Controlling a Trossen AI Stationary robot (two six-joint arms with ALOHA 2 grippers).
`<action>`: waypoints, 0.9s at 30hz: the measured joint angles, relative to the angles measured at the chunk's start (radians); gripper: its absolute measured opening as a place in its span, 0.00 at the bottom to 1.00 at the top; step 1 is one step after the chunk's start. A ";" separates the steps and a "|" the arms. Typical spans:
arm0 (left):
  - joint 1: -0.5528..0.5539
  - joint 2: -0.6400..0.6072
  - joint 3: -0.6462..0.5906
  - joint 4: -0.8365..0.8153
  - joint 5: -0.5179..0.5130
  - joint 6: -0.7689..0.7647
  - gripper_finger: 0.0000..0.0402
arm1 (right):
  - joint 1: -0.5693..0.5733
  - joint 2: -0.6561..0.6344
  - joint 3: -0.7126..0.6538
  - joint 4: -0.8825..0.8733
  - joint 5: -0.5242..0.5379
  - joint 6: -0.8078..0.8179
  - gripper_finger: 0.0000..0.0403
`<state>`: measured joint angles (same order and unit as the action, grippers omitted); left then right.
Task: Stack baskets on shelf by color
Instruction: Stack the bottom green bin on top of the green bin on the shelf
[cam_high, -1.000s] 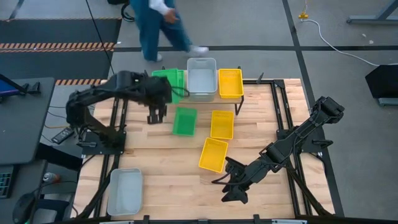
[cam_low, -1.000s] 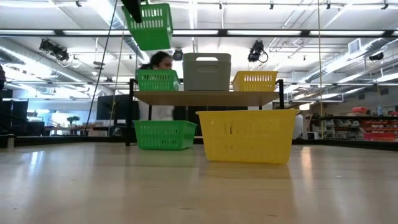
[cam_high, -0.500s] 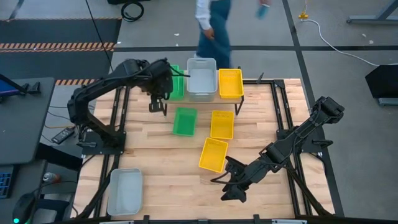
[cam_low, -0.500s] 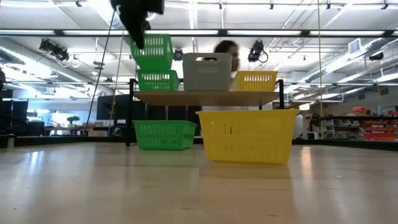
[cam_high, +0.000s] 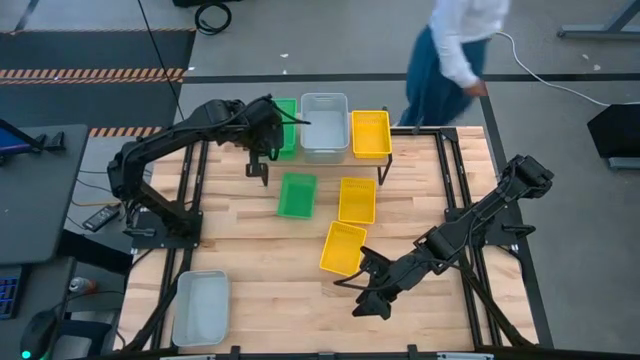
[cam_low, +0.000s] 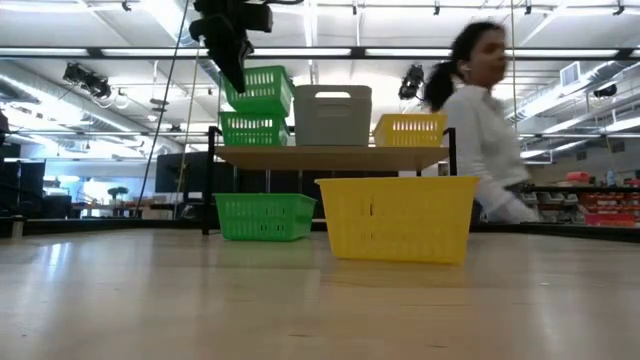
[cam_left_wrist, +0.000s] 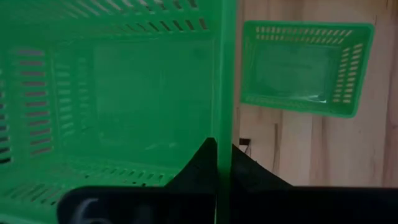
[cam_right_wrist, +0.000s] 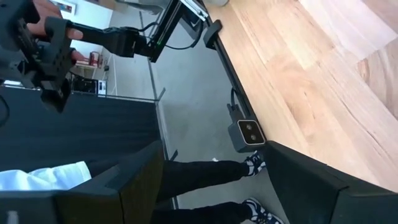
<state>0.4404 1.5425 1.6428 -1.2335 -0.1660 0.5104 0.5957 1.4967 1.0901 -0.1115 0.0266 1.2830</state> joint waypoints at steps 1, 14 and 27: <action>0.005 0.000 0.000 0.000 0.007 0.002 0.01 | -0.001 0.000 0.000 0.000 -0.001 0.000 0.70; 0.029 0.009 0.000 0.012 0.040 -0.001 0.06 | -0.004 0.000 0.000 -0.023 -0.001 -0.003 0.70; 0.029 0.009 0.000 0.023 0.005 -0.027 0.18 | -0.004 0.000 0.000 -0.022 -0.001 -0.003 0.70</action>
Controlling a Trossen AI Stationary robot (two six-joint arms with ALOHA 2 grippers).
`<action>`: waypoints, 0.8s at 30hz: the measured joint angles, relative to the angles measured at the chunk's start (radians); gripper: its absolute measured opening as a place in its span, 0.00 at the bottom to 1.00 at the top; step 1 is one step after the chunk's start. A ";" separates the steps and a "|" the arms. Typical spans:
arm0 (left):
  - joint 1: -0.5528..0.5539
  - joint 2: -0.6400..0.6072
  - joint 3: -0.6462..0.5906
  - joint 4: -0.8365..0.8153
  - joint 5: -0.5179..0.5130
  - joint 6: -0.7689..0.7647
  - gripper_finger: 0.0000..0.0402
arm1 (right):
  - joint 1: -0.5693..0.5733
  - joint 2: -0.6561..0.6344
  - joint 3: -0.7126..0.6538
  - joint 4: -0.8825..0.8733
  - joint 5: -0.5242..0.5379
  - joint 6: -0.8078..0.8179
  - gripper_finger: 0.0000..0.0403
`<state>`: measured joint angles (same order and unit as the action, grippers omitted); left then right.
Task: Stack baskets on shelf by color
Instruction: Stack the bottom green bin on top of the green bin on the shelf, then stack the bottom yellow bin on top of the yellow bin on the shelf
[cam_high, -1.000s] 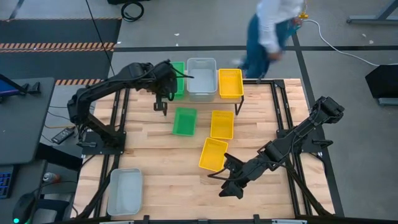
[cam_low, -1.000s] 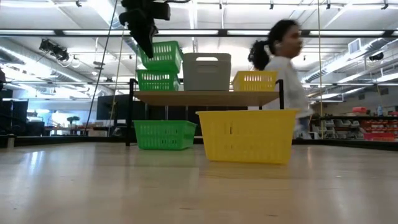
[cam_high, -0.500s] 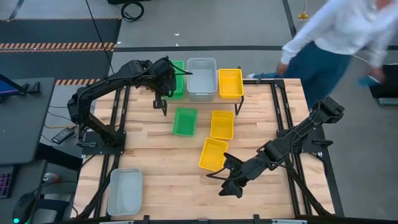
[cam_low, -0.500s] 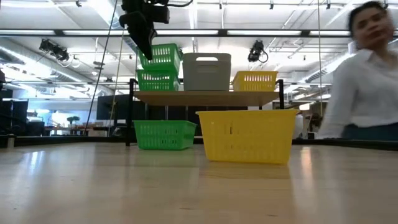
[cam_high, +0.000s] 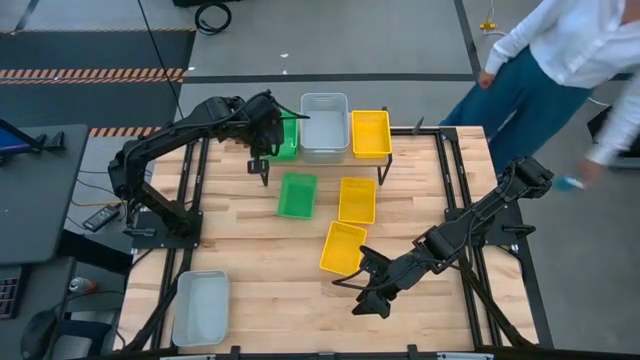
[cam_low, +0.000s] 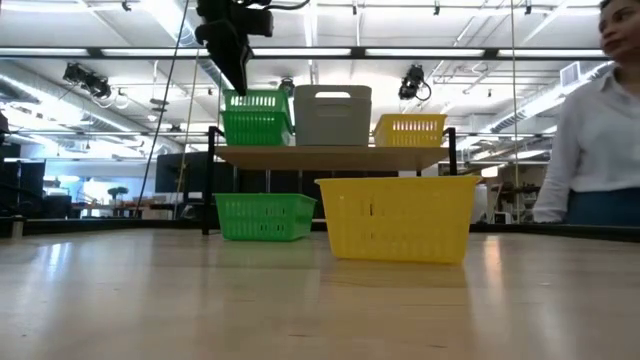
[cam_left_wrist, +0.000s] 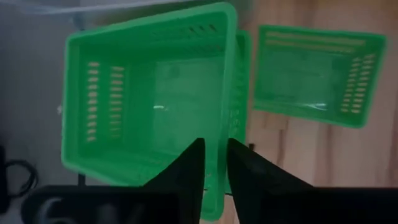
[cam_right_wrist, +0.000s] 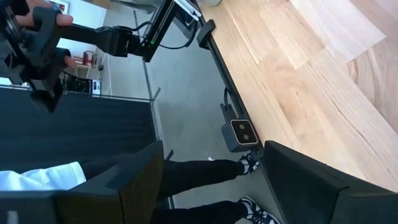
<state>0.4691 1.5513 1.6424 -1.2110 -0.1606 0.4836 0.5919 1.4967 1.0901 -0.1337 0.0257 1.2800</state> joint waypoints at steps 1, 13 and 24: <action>0.000 0.000 0.000 0.001 -0.017 -0.009 0.19 | 0.000 0.000 0.000 0.000 0.000 0.000 0.70; -0.052 0.000 0.000 -0.011 -0.041 -0.078 0.18 | 0.000 0.000 0.000 0.000 0.000 0.003 0.70; -0.197 0.000 0.180 -0.126 -0.040 -0.352 0.18 | -0.028 0.000 0.001 -0.055 0.008 -0.062 0.70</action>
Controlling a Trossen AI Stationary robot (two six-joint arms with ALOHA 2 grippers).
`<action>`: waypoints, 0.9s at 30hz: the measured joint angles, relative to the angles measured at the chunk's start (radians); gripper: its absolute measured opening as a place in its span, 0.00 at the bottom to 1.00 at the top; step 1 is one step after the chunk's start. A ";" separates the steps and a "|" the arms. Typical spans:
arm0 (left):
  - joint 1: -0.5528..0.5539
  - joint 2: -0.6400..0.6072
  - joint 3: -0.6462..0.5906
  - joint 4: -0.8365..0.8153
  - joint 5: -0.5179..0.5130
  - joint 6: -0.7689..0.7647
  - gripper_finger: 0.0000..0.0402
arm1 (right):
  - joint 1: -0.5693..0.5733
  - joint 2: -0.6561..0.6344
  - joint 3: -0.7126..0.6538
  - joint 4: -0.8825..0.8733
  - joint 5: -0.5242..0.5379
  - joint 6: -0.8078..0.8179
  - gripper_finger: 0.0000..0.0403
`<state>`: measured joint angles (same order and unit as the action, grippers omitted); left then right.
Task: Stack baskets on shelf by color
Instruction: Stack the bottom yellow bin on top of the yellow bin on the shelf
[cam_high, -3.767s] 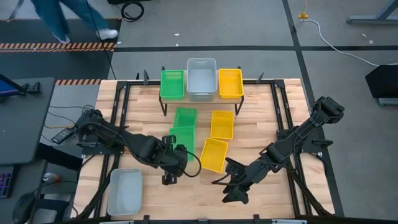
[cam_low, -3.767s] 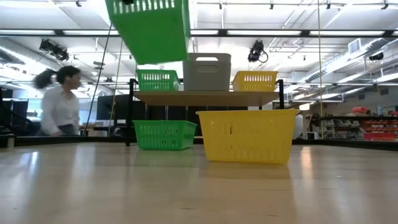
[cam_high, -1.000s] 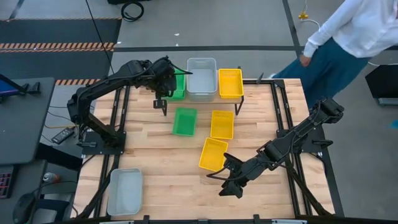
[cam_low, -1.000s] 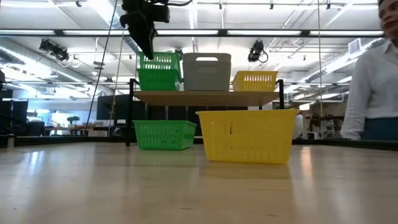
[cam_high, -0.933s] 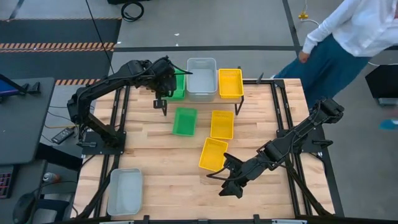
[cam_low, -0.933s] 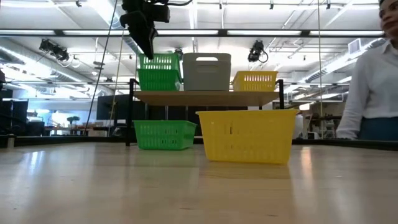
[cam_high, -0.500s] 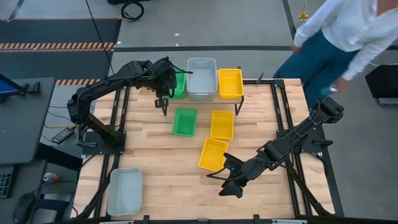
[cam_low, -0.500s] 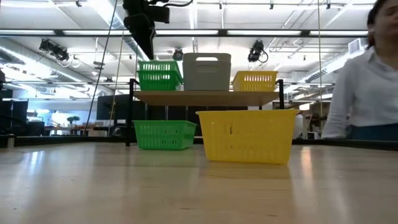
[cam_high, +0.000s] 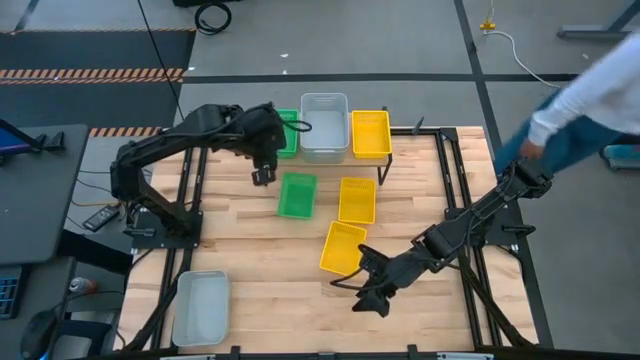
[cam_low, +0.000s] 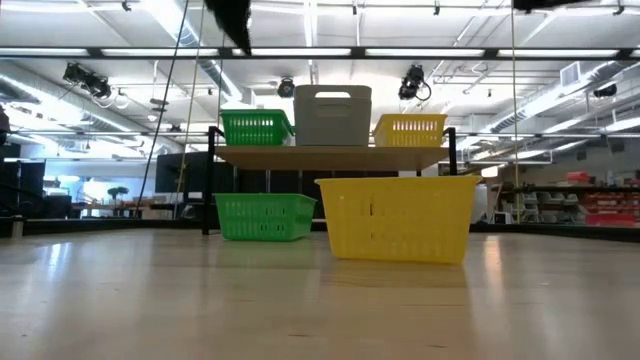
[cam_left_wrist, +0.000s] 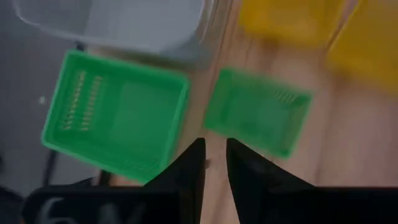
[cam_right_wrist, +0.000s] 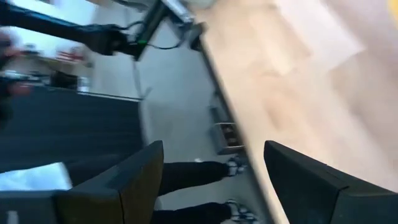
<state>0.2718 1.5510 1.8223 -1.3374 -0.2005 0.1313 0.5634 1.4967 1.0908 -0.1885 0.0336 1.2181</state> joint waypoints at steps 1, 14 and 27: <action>-0.018 -0.002 0.027 0.001 0.016 -0.053 0.17 | -0.012 0.000 0.000 -0.024 0.001 -0.016 0.70; -0.332 -0.134 0.001 0.333 0.058 -0.391 0.09 | -0.148 0.037 0.001 -0.132 0.019 -0.394 0.70; -0.667 -0.166 -0.269 0.701 -0.128 -0.585 0.07 | -0.160 0.262 0.094 -0.200 0.013 -0.534 0.70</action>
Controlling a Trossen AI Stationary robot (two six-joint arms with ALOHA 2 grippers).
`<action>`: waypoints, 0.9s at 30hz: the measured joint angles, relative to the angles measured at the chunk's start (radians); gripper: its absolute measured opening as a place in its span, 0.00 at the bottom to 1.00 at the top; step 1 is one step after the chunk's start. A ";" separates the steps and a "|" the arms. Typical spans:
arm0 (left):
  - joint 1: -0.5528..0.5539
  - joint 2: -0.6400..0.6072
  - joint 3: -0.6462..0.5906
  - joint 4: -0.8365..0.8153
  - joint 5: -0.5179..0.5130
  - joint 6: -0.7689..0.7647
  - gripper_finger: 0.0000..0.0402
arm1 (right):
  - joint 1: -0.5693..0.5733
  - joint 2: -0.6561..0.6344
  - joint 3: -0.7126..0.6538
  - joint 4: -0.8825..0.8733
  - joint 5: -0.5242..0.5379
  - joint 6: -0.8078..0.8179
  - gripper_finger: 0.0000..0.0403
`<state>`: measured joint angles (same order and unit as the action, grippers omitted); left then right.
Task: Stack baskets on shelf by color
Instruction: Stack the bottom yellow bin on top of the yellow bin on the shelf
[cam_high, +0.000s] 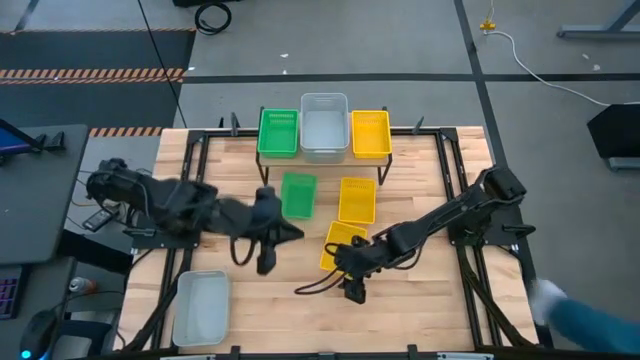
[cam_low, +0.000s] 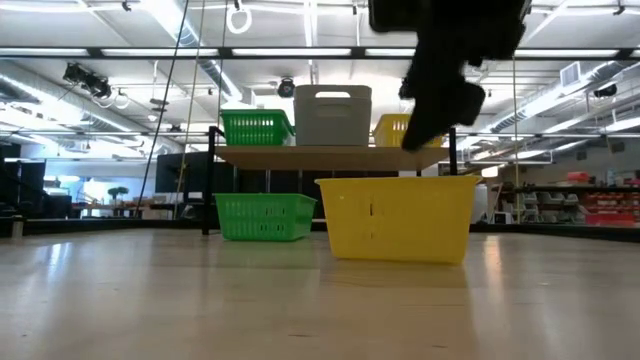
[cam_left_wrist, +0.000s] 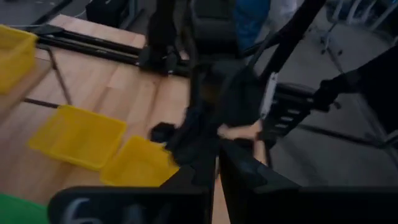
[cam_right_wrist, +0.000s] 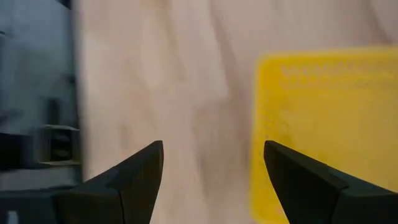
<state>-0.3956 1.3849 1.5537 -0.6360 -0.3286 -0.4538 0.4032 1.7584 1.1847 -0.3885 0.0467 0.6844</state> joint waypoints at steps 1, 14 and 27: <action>-0.017 0.000 -0.015 0.019 -0.016 -0.016 0.07 | -0.001 0.019 0.014 -0.018 0.011 0.000 0.70; -0.178 0.002 -0.123 0.219 -0.210 -0.140 0.05 | -0.026 0.108 0.039 -0.083 0.028 0.016 0.61; -0.195 0.002 -0.123 0.214 -0.282 -0.135 0.04 | -0.011 0.066 0.071 -0.081 -0.039 -0.030 0.07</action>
<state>-0.5903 1.3869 1.4311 -0.4222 -0.6102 -0.5890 0.3918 1.8247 1.2554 -0.4698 0.0077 0.6542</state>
